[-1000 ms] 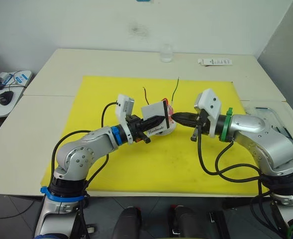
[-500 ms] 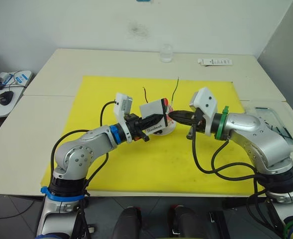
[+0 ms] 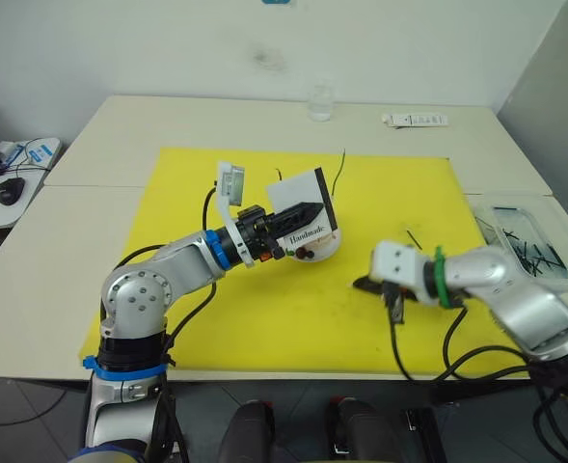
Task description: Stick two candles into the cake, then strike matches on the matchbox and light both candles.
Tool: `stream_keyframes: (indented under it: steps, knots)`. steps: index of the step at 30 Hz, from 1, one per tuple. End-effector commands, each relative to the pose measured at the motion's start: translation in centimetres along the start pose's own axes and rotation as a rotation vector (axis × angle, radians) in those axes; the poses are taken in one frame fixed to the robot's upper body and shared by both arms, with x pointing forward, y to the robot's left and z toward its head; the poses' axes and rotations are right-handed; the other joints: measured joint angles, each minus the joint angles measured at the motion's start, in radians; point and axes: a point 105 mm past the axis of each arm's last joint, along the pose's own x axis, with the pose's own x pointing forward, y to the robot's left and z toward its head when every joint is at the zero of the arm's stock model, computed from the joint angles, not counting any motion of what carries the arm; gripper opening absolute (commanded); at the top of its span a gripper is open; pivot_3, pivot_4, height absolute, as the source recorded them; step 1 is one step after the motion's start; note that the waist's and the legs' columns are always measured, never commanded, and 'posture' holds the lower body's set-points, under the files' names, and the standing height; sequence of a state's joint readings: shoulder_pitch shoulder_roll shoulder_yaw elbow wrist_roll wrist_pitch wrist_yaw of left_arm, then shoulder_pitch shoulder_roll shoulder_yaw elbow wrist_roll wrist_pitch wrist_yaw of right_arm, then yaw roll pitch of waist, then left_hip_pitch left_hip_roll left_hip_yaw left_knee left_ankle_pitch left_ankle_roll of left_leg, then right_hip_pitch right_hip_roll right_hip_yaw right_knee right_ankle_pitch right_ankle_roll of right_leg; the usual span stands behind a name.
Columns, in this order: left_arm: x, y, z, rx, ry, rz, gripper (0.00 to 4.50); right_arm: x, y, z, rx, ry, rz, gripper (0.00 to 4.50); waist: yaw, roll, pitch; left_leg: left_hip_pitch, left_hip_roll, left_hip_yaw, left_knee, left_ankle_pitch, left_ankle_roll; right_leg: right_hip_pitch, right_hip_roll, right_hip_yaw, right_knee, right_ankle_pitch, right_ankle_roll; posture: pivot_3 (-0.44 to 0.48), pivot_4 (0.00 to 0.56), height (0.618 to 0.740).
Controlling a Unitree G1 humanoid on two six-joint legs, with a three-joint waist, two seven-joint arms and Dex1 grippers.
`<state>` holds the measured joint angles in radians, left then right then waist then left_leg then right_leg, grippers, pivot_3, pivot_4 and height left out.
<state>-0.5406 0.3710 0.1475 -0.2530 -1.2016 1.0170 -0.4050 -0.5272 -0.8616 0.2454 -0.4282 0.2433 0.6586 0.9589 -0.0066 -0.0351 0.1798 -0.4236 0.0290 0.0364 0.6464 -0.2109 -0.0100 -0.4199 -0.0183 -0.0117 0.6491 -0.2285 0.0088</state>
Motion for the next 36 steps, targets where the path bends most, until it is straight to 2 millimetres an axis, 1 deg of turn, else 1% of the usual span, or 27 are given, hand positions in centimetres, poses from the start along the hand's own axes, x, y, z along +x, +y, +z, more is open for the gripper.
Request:
stream_keyframes:
  steps: [1,4,7,9,14,18,20,22,24,28,31,36]
  knots:
    - [-0.6,-0.4,0.2,0.032,0.006,-0.010,0.00,-2.1,-1.2,2.6,-0.031,-0.062,-0.052,0.03,0.001,0.000,0.000,0.001,0.000,-0.001,0.000,0.000,0.000,0.000,0.000,0.000,0.000,0.000,0.000,0.000,0.150,0.740]
    - [-1.6,-0.5,0.0,0.052,0.042,-0.004,0.00,-2.8,-2.2,3.5,-0.022,-0.078,-0.106,0.03,0.003,0.000,0.000,0.001,0.001,-0.002,-0.001,0.000,0.000,0.001,0.000,-0.001,0.000,-0.001,-0.001,0.000,0.150,0.740]
    - [-2.5,-0.5,-0.2,0.072,0.079,0.006,0.00,-3.0,-2.7,4.1,-0.012,-0.099,-0.136,0.03,0.003,0.000,0.000,0.001,0.000,-0.001,-0.001,0.000,0.000,0.000,0.000,0.000,0.000,-0.001,-0.002,0.000,0.150,0.740]
    - [-2.8,-0.4,-0.3,0.073,0.084,0.017,0.00,-3.0,-2.8,4.5,-0.010,-0.121,-0.144,0.03,0.004,0.000,0.000,0.000,0.000,0.000,-0.001,0.000,0.000,0.000,0.000,0.000,0.000,-0.001,-0.002,0.000,0.150,0.740]
    - [-2.8,0.0,-0.5,0.066,0.076,0.037,0.00,-2.7,-2.8,5.6,-0.009,-0.168,-0.152,0.03,0.005,0.000,0.000,-0.001,-0.001,0.000,0.000,0.000,0.000,0.000,0.000,0.000,-0.001,-0.001,-0.002,0.000,0.150,0.740]
    - [-3.5,0.0,-1.0,0.055,0.085,0.056,0.00,-2.7,-3.1,6.3,-0.011,-0.197,-0.166,0.03,0.005,0.000,0.000,-0.001,-0.001,0.000,0.000,0.000,0.000,0.000,-0.001,0.000,-0.001,-0.001,-0.001,0.000,0.150,0.740]
    - [-4.5,-0.1,-1.5,0.050,0.111,0.069,0.00,-2.4,-3.7,7.1,-0.001,-0.236,-0.190,0.03,0.004,0.000,0.000,-0.001,0.000,0.000,0.000,0.000,0.000,0.000,-0.001,0.000,-0.001,-0.001,-0.002,0.000,0.150,0.740]
    - [-5.4,-0.3,-1.8,0.047,0.131,0.083,0.00,-1.9,-4.3,7.8,0.014,-0.277,-0.216,0.03,-0.002,0.000,0.000,-0.001,0.001,0.000,-0.001,0.000,0.000,-0.001,-0.001,0.001,0.000,-0.001,-0.002,0.000,0.150,0.740]
    - [-5.8,-0.3,-1.9,0.046,0.136,0.095,0.00,-1.4,-4.6,8.1,0.023,-0.299,-0.230,0.03,-0.002,0.000,0.000,-0.001,0.002,-0.001,-0.001,0.000,0.000,-0.001,-0.001,0.000,0.000,-0.001,-0.002,0.000,0.150,0.740]
    - [-6.8,-0.1,-1.9,0.043,0.132,0.136,0.00,0.5,-5.9,9.0,0.081,-0.383,-0.275,0.03,0.000,0.000,0.000,0.000,0.002,-0.002,-0.001,0.000,0.000,-0.001,-0.001,-0.001,0.002,-0.001,-0.003,0.000,0.150,0.740]
    - [-6.6,-0.2,-2.1,0.046,0.124,0.140,0.00,1.8,-6.5,10.0,0.100,-0.429,-0.283,0.03,0.001,0.000,0.000,0.000,0.001,-0.001,0.000,0.000,0.000,-0.001,-0.001,0.000,0.002,-0.001,-0.003,0.000,0.150,0.740]
    - [-6.1,-0.5,-2.3,0.046,0.108,0.134,0.00,3.5,-6.7,11.2,0.101,-0.470,-0.279,0.03,0.003,0.000,0.000,-0.001,0.000,0.000,0.000,0.000,0.000,-0.001,-0.001,0.000,0.001,-0.001,-0.003,0.000,0.150,0.740]
